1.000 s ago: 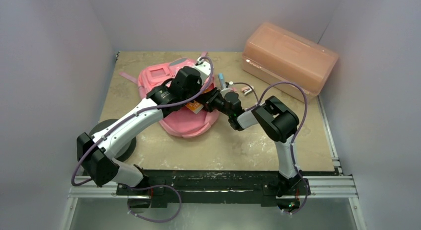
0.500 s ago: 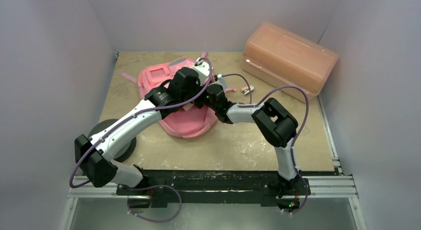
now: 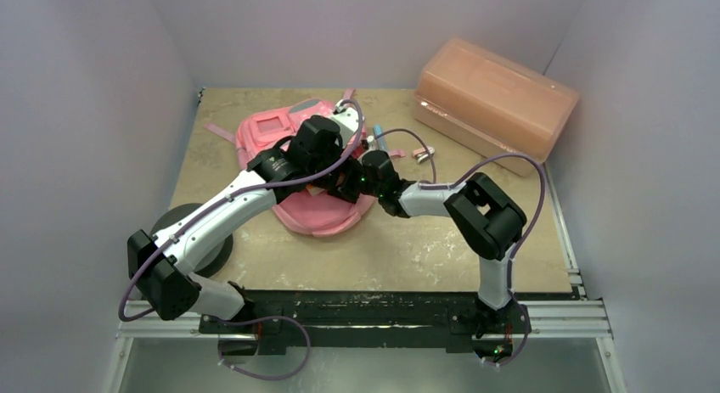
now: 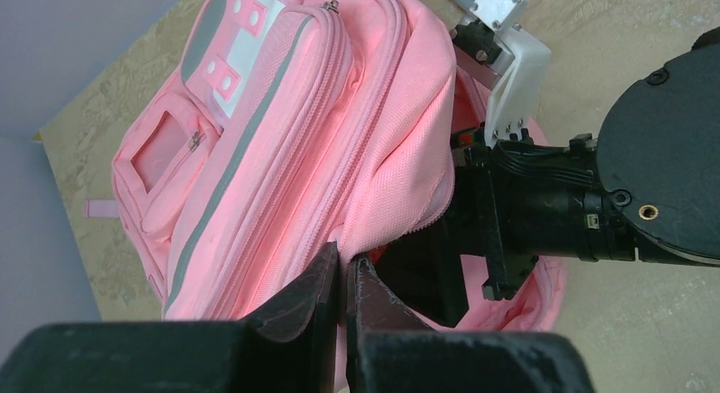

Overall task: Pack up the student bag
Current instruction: Place the book in the student bag.

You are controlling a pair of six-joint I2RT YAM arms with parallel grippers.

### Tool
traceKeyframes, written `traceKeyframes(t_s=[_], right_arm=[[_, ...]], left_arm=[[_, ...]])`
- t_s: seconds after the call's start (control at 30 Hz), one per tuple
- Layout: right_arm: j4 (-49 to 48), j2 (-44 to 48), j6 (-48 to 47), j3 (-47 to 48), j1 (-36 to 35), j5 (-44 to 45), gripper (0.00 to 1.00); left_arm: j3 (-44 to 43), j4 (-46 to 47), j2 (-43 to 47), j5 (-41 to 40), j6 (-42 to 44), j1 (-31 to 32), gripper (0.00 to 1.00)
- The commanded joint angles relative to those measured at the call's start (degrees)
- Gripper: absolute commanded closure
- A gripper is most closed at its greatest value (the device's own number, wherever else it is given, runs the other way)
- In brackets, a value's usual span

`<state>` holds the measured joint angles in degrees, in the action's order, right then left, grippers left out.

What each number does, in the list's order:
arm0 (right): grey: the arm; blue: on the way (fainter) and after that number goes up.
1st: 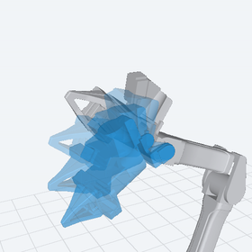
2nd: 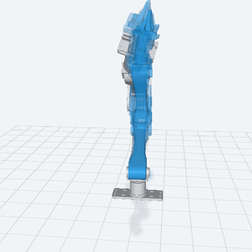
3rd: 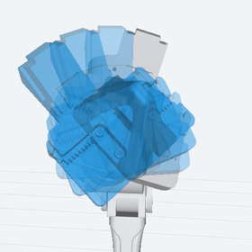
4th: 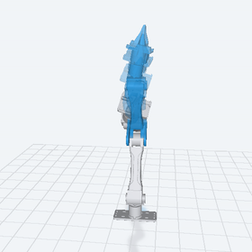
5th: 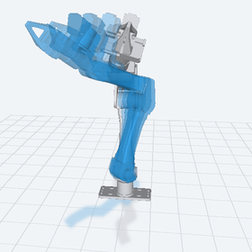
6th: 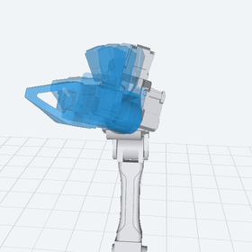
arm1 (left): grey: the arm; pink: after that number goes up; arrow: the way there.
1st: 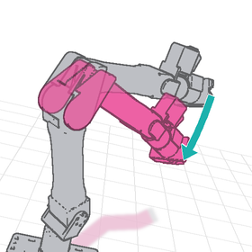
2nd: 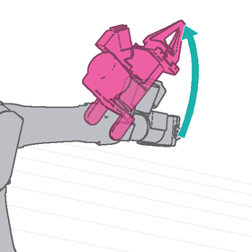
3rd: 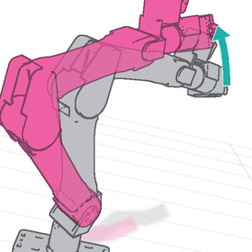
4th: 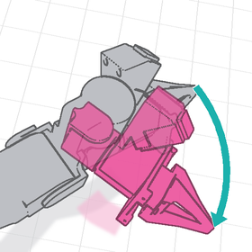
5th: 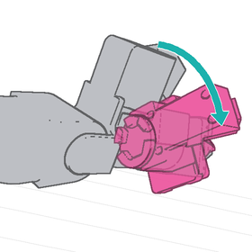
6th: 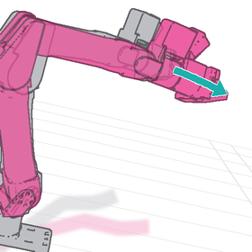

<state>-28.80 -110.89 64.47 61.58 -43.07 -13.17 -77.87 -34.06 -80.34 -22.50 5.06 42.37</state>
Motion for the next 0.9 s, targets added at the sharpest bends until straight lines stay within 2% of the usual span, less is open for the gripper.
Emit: traceKeyframes(t_s=[0.0, 0.07, 0.17, 0.23, 0.3, 0.37, 0.43, 0.57, 0.67, 0.77, 0.87], right_arm=[[-9.15, 0.36, 2.16, -2.86, -0.16, -4.23, 0.36], [-12.57, -1.58, 4.34, -2.05, -0.16, -4.87, 0.53], [-18.78, -4.93, 8.18, 0.31, -0.29, -5.00, 0.67], [-21.70, -6.78, 10.54, 1.63, -0.35, -3.35, 0.80], [-24.35, -8.30, 12.67, 2.85, -0.47, -0.02, 0.88], [-26.90, -10.31, 14.25, 4.85, -0.44, 2.77, 0.91], [-27.69, -12.00, 14.30, 7.09, -0.59, 4.65, 0.90], [-28.62, -13.94, 13.61, 8.92, -0.52, 5.31, 0.69], [-27.69, -13.01, 10.85, 7.84, -0.48, 3.82, 0.59], [-25.41, -10.06, 6.99, 3.70, -0.34, -0.68, 0.53], [-22.44, -3.09, -0.47, -5.40, 0.10, -4.01, 0.44]], left_arm=[[-1.44, 3.98, 2.00, 1.23, -1.36, 0.08, 1.00], [-1.49, 3.80, 1.79, 1.32, -1.45, 0.24, 1.00], [-1.64, 3.53, 1.89, 1.30, -1.54, 0.48, 1.00], [-1.31, 3.65, 1.94, 0.94, -1.42, 0.74, 1.00], [-1.20, 3.72, 1.78, 0.37, -1.10, 0.85, 1.00], [-1.21, 3.61, 1.59, -0.20, -0.89, 1.03, 1.00], [-1.18, 3.57, 1.67, -0.49, -0.78, 0.96, 1.00], [-1.00, 3.59, 2.00, -2.45, -0.22, 0.99, 1.00], [-0.75, 3.79, 2.33, -3.20, -0.24, 0.98, 1.00], [-0.62, 4.01, 2.35, -3.64, -0.31, 0.98, 1.00], [-0.72, 3.88, 2.37, -3.93, -0.40, 0.96, 1.00]])
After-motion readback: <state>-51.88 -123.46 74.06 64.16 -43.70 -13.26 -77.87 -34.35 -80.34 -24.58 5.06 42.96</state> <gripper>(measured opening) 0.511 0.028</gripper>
